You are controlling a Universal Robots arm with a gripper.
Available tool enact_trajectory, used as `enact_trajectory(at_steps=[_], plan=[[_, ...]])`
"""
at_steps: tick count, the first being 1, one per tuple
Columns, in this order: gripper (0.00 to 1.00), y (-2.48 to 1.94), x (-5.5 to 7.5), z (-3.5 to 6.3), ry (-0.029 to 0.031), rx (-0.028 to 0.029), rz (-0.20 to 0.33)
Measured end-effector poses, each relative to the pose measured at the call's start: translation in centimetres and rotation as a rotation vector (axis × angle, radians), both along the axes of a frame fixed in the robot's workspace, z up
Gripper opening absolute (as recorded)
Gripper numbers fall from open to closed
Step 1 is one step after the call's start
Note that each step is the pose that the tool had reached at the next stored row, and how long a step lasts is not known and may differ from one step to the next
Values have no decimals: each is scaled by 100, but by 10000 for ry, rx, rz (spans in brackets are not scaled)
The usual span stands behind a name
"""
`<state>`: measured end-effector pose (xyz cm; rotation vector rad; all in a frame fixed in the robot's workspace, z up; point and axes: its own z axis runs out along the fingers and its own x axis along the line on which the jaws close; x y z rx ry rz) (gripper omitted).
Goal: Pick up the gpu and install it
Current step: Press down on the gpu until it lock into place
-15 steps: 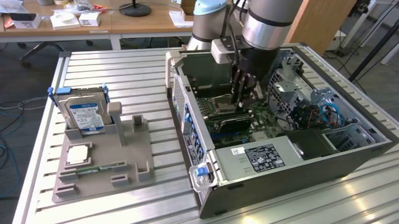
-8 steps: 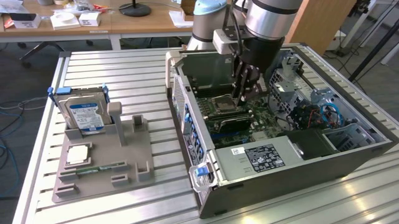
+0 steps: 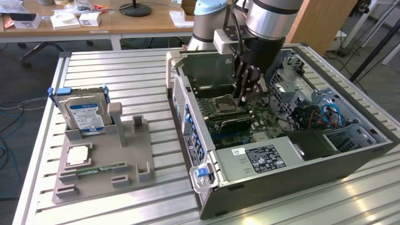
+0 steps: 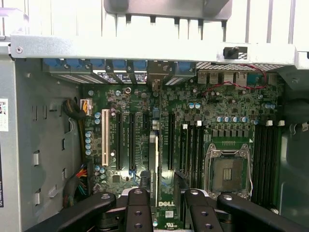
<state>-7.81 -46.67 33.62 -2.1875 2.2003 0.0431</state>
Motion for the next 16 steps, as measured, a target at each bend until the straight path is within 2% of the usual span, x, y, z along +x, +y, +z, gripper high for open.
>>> enact_trajectory(at_steps=[6, 8, 9, 11, 16], plan=[[32, 0, 0, 0, 1, 0, 0], [20, 0, 0, 0, 0, 0, 0], [20, 0, 0, 0, 1, 0, 0], [10, 0, 0, 0, 1, 0, 0], [10, 0, 0, -57, 1, 1, 0]])
